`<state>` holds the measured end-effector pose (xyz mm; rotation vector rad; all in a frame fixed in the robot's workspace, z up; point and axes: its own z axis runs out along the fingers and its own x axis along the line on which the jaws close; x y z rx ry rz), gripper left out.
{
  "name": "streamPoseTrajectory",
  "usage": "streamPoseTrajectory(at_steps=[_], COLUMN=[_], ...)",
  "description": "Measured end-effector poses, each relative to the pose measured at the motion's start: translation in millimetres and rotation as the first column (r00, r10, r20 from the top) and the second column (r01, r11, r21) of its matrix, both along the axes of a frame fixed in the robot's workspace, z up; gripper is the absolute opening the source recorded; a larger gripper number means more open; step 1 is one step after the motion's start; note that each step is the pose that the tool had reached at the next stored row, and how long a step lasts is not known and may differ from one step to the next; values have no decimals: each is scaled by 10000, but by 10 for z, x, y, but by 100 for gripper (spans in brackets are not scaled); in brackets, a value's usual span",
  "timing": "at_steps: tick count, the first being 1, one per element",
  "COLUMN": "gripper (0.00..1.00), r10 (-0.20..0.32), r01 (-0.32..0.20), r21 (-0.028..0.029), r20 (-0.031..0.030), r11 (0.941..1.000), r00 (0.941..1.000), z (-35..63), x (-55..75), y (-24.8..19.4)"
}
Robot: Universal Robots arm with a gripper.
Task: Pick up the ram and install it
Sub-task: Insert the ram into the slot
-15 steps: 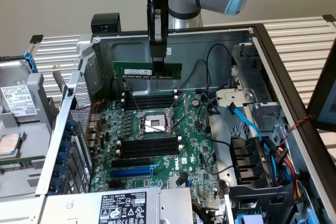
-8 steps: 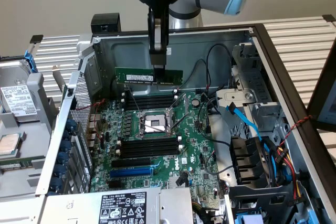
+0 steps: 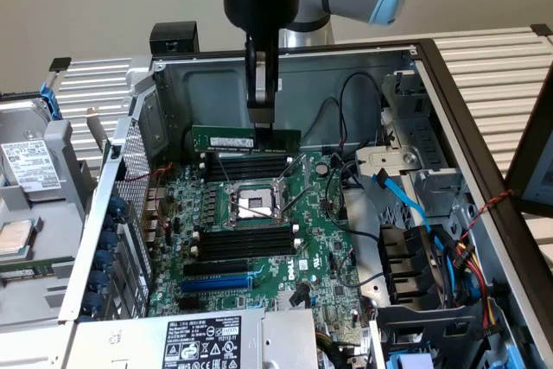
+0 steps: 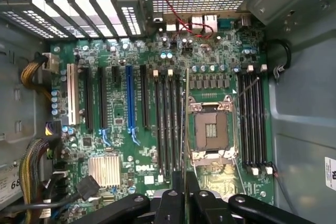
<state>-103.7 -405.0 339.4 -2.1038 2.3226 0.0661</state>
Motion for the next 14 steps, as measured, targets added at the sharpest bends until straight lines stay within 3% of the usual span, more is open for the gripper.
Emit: streamPoseTrajectory(at_steps=[14], gripper=[14], r10=[428], r01=[-428], r21=[-13], r20=[37], r11=[9991], r00=[9991], z=[-226], x=[-76], y=[0])
